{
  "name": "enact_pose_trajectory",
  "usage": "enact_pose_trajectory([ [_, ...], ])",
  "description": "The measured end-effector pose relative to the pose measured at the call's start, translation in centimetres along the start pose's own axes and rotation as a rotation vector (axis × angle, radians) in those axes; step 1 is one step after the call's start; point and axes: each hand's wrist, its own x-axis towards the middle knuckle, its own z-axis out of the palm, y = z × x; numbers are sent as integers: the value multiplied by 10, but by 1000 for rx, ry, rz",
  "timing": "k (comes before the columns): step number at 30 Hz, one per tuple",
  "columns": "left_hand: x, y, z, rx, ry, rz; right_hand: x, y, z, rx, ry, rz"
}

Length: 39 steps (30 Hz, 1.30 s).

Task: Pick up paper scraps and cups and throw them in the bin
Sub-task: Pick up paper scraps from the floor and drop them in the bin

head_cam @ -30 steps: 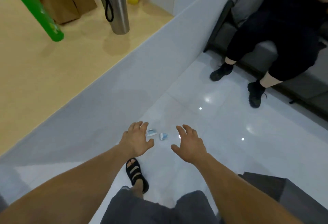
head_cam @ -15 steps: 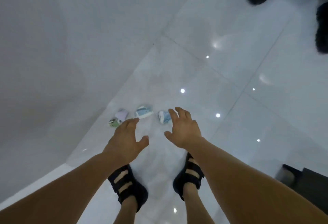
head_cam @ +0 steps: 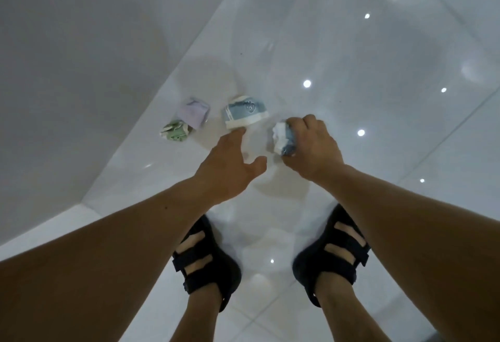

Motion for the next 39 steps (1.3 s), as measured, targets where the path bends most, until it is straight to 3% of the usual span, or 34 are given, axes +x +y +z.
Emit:
enact_pose_trajectory([
  [5, -3, 25, -22, -428, -116, 1, -32, -44, -19, 155, 34, -313],
  [10, -5, 15, -45, -223, -6, -1, -18, -53, -33, 137, -50, -381],
  [18, -7, -67, -51, -48, 91, -130, 63, -71, -3, -334, -42, -351],
  [22, -20, -84, -52, -42, 72, -126, 47, -78, 28, -390, -33, -277],
  [24, -25, -77, -58, -63, 72, -129, 24, -74, 29, -288, -66, -194],
  [29, -42, -1, -81, 33, 115, 1, -18, -67, -42, -129, -39, -159],
  [39, -158, 248, -163, 238, 174, 281, -131, -81, -306, -97, 165, -36],
])
